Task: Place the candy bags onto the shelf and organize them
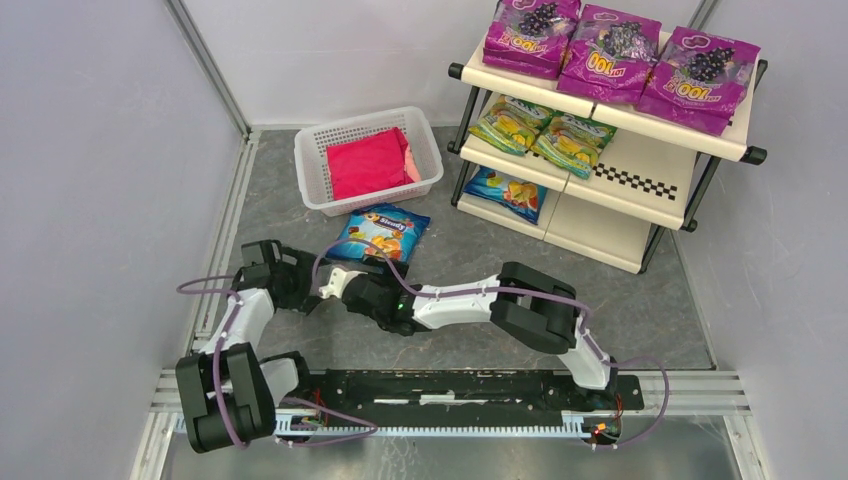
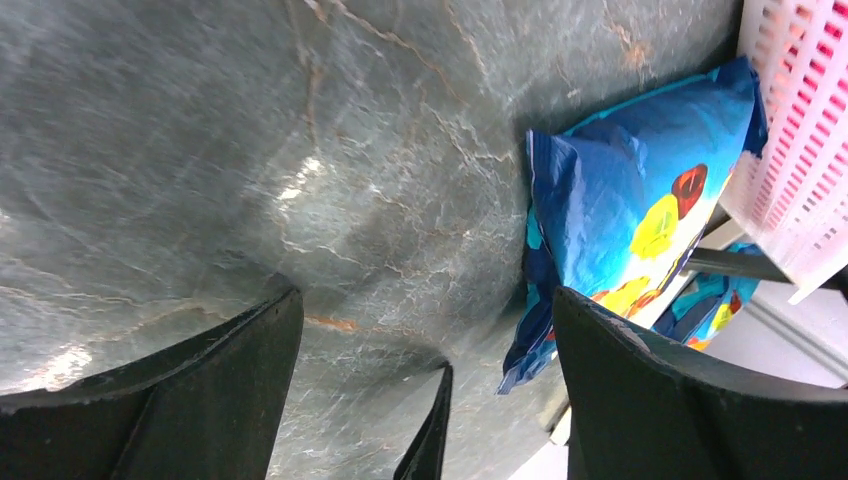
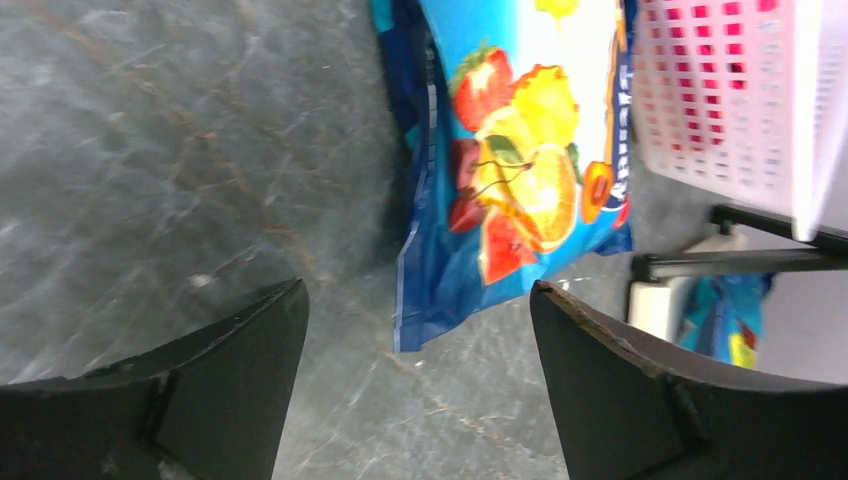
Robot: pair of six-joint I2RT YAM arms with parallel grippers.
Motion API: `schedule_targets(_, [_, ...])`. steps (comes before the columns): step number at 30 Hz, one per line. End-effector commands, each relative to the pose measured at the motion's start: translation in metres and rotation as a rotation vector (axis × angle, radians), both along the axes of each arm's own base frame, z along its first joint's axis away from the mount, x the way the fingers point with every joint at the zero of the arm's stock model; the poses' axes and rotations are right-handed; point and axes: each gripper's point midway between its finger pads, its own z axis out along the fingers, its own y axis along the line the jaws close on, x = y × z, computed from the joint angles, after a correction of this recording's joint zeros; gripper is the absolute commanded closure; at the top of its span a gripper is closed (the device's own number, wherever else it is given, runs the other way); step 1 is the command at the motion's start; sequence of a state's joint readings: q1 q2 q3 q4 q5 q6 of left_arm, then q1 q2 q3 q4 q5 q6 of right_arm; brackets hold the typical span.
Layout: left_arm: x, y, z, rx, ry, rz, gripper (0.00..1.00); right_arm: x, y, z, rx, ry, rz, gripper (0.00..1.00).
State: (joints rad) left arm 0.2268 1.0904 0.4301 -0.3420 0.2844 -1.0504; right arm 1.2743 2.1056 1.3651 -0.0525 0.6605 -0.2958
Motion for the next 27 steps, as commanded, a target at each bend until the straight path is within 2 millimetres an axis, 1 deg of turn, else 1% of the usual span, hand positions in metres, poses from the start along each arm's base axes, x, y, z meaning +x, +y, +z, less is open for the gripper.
schedule_targets(1, [-0.004, 0.003, -0.004, -0.066, 0.002, 0.029, 0.00, 0.024, -0.013, 0.000, -0.107, -0.125, -0.073, 0.14])
schedule_targets(3, [-0.003, 0.001, -0.006, -0.105, -0.013, 0.026, 0.00, 0.026, -0.011, -0.001, -0.111, -0.139, -0.076, 0.25])
schedule_targets(4, [-0.003, -0.002, -0.007, -0.123, -0.016, 0.019, 0.00, 0.028, -0.012, -0.001, -0.111, -0.143, -0.081, 0.29])
schedule_targets(7, [-0.001, -0.008, -0.009, -0.162, -0.023, -0.004, 0.00, 0.029, -0.010, -0.002, -0.101, -0.132, -0.073, 0.33])
schedule_targets(8, [-0.001, -0.009, -0.010, -0.170, -0.026, -0.010, 0.00, 0.029, -0.010, -0.003, -0.100, -0.124, -0.064, 0.37])
schedule_targets(9, [0.000, -0.009, -0.010, -0.175, -0.030, -0.012, 0.00, 0.030, -0.006, -0.001, -0.073, -0.122, -0.058, 0.44])
schedule_targets(10, [0.001, -0.011, -0.010, -0.185, -0.038, -0.018, 0.01, 0.031, -0.005, -0.001, -0.065, -0.112, -0.049, 0.53])
schedule_targets(12, [0.003, -0.014, -0.011, -0.200, -0.051, -0.028, 0.02, 0.030, -0.005, -0.002, -0.046, -0.084, -0.029, 0.71])
schedule_targets(13, [0.003, -0.015, -0.011, -0.208, -0.059, -0.035, 0.02, 0.028, -0.003, -0.001, -0.033, -0.063, -0.009, 0.82])
schedule_targets(15, [0.003, -0.019, -0.011, -0.225, -0.075, -0.056, 0.01, 0.022, -0.006, 0.001, 0.006, -0.016, 0.027, 0.95])
schedule_targets(16, [0.002, -0.021, -0.011, -0.229, -0.083, -0.068, 0.00, 0.019, -0.008, 0.005, 0.033, 0.000, 0.037, 0.99])
schedule_targets(18, [0.000, -0.025, -0.013, -0.233, -0.099, -0.083, 0.00, 0.009, -0.010, 0.012, 0.097, 0.067, 0.088, 1.00])
schedule_targets(19, [0.000, -0.028, -0.012, -0.237, -0.116, -0.089, 0.00, 0.005, -0.011, 0.020, 0.132, 0.091, 0.110, 1.00])
schedule_targets(22, [0.000, -0.041, -0.008, -0.265, -0.179, -0.105, 0.00, -0.015, -0.021, 0.026, 0.201, 0.175, 0.173, 1.00])
schedule_targets(23, [-0.002, -0.047, -0.008, -0.276, -0.186, -0.111, 0.00, -0.024, -0.024, 0.028, 0.223, 0.202, 0.199, 1.00])
schedule_targets(24, [-0.002, -0.053, -0.006, -0.281, -0.199, -0.119, 0.00, -0.029, -0.029, 0.029, 0.244, 0.220, 0.206, 1.00])
schedule_targets(25, [-0.006, -0.064, -0.006, -0.291, -0.200, -0.143, 0.00, -0.034, -0.033, 0.032, 0.268, 0.237, 0.214, 1.00])
schedule_targets(26, [-0.009, -0.072, -0.005, -0.298, -0.201, -0.156, 0.00, -0.038, -0.037, 0.031, 0.286, 0.260, 0.220, 1.00])
schedule_targets(27, [-0.011, -0.079, -0.005, -0.302, -0.200, -0.166, 0.00, -0.041, -0.040, 0.034, 0.310, 0.275, 0.226, 1.00])
